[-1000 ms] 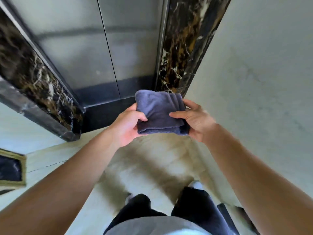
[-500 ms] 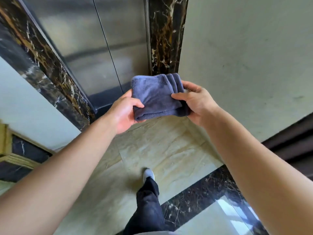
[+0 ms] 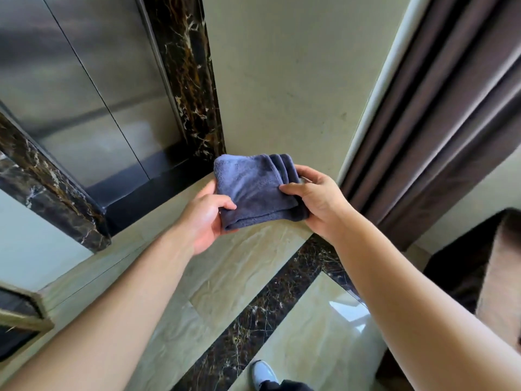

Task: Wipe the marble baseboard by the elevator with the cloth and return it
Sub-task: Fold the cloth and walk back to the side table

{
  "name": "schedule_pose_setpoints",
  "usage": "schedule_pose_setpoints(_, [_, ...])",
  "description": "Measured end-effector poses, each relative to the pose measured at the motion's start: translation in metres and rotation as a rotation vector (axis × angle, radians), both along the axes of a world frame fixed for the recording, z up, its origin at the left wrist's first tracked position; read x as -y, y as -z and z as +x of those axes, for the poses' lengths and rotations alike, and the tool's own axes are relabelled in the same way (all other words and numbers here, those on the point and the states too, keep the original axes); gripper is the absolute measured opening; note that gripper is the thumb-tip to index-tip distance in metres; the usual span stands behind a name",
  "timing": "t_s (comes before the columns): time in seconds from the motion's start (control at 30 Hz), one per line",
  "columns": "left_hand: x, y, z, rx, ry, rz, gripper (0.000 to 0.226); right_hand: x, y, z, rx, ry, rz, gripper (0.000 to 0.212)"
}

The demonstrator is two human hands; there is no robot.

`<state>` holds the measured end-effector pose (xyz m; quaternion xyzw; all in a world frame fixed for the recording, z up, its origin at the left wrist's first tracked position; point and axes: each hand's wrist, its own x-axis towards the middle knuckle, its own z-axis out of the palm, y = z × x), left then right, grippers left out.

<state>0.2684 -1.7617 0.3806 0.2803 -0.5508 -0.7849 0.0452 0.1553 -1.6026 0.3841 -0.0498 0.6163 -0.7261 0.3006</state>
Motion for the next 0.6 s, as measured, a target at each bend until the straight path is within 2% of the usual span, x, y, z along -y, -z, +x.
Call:
schedule_pose_setpoints(0.3, [-0.108, 0.017, 0.093, -0.026, 0.129, 0.065, 0.058, -0.132, 0.009, 0.126, 0.018, 0.135, 0.014, 0.040])
schedule_pose_setpoints(0.6, [-0.255, 0.015, 0.119, -0.023, 0.291, 0.038, 0.050, -0.288, 0.005, 0.179, 0.034, 0.275, -0.004, 0.039])
